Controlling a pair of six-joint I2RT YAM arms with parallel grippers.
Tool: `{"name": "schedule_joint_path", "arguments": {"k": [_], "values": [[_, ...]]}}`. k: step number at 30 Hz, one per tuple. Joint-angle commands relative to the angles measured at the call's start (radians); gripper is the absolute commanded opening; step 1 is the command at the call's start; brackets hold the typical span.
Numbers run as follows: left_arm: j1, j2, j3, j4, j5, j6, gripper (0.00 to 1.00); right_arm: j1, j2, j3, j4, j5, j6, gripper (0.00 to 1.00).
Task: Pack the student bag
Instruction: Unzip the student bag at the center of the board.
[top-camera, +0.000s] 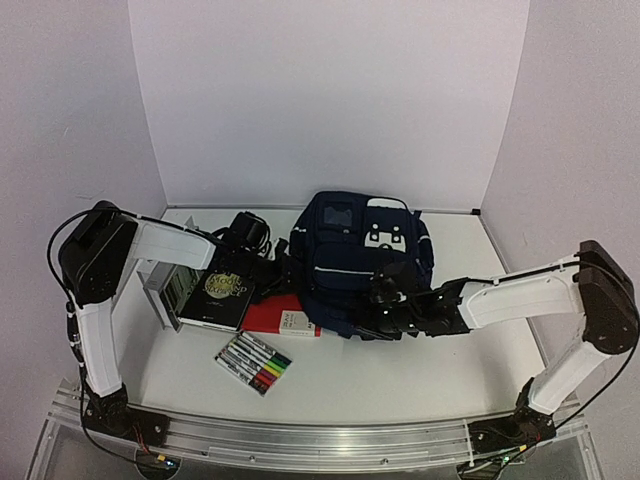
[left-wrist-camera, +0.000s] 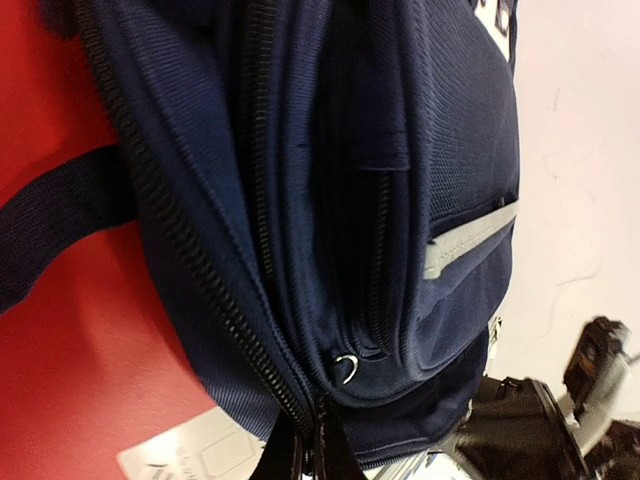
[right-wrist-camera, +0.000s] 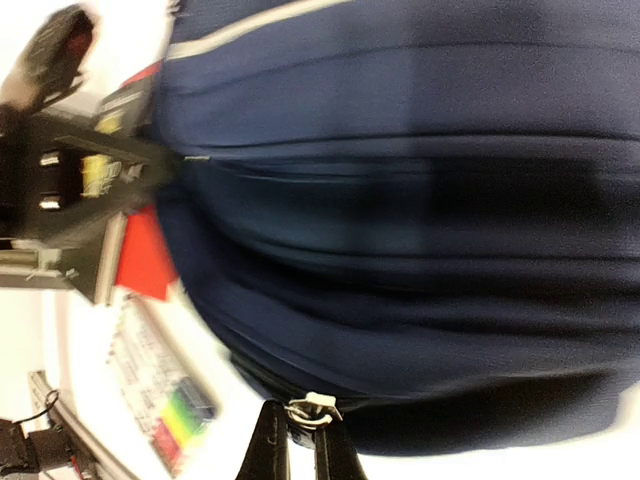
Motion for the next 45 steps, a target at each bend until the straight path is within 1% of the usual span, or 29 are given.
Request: {"name": "schedule_joint_path", "arguments": {"k": [1, 4, 7, 11, 14, 16, 17, 18, 19, 21, 22, 23, 26, 30, 32, 35, 37, 39, 43, 44, 45], "values": [[0.095, -0.013, 0.047, 0.046, -0.002, 0.087, 0.0, -0.068, -0.06, -0.07, -0.101, -0.031, -0.046, 0.0], [0.115, 0.017, 0.078, 0.039, 0.039, 0.145, 0.0, -0.101, -0.04, -0.085, -0.104, -0.031, -0.072, 0.0], [0.138, 0.056, 0.136, -0.002, 0.067, 0.201, 0.0, -0.132, -0.005, -0.079, -0.103, -0.055, -0.1, 0.0], [0.179, 0.083, 0.204, -0.015, 0.074, 0.25, 0.0, -0.143, 0.021, -0.013, -0.1, -0.077, -0.174, 0.0], [0.205, 0.11, 0.264, -0.021, 0.076, 0.272, 0.01, -0.144, 0.025, 0.045, -0.092, -0.133, -0.244, 0.0], [0.207, 0.115, 0.3, -0.045, 0.065, 0.285, 0.08, -0.142, 0.022, 0.069, -0.079, -0.173, -0.265, 0.0], [0.206, 0.107, 0.303, -0.055, 0.058, 0.282, 0.16, -0.14, 0.016, 0.071, -0.066, -0.188, -0.267, 0.0], [0.206, 0.092, 0.291, -0.052, 0.05, 0.274, 0.27, -0.139, 0.013, 0.07, -0.046, -0.204, -0.267, 0.0], [0.205, 0.07, 0.263, -0.04, 0.038, 0.262, 0.37, -0.134, 0.011, 0.068, -0.03, -0.214, -0.262, 0.0], [0.2, 0.018, 0.18, -0.014, 0.003, 0.235, 0.52, -0.123, 0.018, 0.06, 0.013, -0.225, -0.246, 0.0], [0.198, -0.007, 0.139, -0.006, -0.015, 0.212, 0.57, -0.119, 0.025, 0.055, 0.035, -0.234, -0.234, 0.0], [0.193, -0.029, 0.1, 0.002, -0.025, 0.183, 0.61, -0.114, 0.036, 0.051, 0.057, -0.246, -0.221, 0.0], [0.152, -0.084, -0.004, 0.051, -0.028, 0.103, 0.68, -0.09, 0.067, 0.054, 0.124, -0.27, -0.179, 0.0], [0.038, -0.097, -0.025, 0.06, -0.049, 0.065, 0.71, -0.048, 0.1, 0.088, 0.162, -0.265, -0.162, 0.0], [0.003, -0.098, -0.032, 0.06, -0.06, 0.042, 0.72, -0.032, 0.111, 0.102, 0.178, -0.256, -0.156, 0.0], [-0.034, -0.101, -0.049, 0.066, -0.071, 0.011, 0.73, -0.014, 0.127, 0.108, 0.199, -0.246, -0.143, 0.0], [-0.044, -0.096, -0.055, 0.075, -0.073, -0.007, 0.77, -0.006, 0.135, 0.11, 0.213, -0.241, -0.134, 0.0], [-0.052, -0.08, -0.052, 0.081, -0.07, -0.024, 0.78, -0.001, 0.142, 0.113, 0.223, -0.235, -0.13, 0.0], [-0.057, -0.035, -0.021, 0.079, -0.051, -0.049, 0.76, 0.002, 0.149, 0.119, 0.229, -0.229, -0.119, 0.0], [-0.059, -0.025, -0.013, 0.078, -0.05, -0.05, 0.74, 0.003, 0.147, 0.119, 0.229, -0.226, -0.118, 0.0], [-0.059, -0.017, -0.004, 0.074, -0.049, -0.048, 0.69, 0.003, 0.142, 0.115, 0.229, -0.219, -0.116, 0.0]]}}
